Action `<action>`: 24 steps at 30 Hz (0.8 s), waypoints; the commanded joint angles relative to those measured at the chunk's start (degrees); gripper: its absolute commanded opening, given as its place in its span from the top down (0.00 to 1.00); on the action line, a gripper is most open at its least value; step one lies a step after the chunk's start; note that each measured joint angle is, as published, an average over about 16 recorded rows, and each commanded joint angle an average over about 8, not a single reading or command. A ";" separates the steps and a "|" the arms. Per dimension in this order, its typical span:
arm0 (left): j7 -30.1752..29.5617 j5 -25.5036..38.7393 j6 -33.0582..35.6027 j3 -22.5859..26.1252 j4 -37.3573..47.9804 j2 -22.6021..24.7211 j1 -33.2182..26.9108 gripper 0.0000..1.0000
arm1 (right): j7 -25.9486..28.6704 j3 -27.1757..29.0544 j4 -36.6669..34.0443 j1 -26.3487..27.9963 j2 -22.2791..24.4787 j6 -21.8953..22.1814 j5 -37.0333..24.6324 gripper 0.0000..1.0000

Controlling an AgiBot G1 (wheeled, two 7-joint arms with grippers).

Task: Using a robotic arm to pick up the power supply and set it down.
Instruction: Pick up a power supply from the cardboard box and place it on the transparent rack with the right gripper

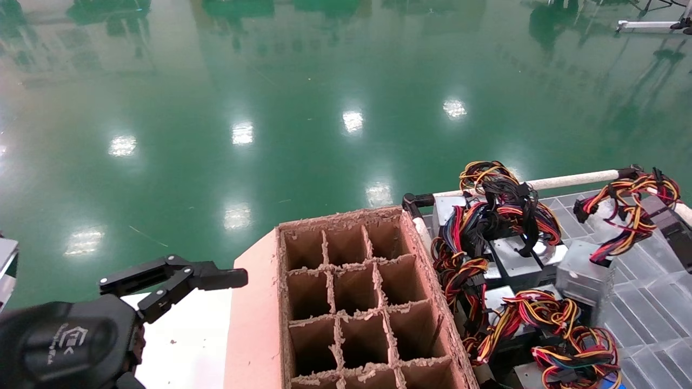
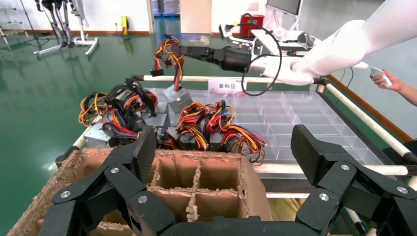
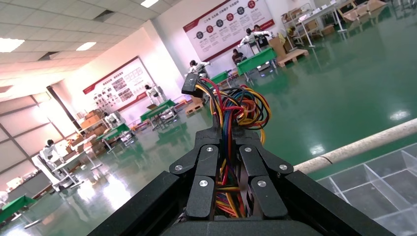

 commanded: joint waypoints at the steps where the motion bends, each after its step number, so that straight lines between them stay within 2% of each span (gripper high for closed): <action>1: 0.00 0.00 0.00 0.00 0.00 0.00 0.00 0.00 | -0.37 0.13 0.26 0.04 -0.46 0.29 0.18 1.00; 12: 0.00 0.00 0.00 0.01 0.00 0.00 0.00 0.00 | -3.49 -0.80 1.62 -1.76 0.11 -0.76 -1.14 1.00; 24: 0.01 -0.01 -0.01 0.01 0.00 0.00 0.00 0.00 | -6.61 -4.77 4.39 -2.62 7.47 -3.29 -7.02 1.00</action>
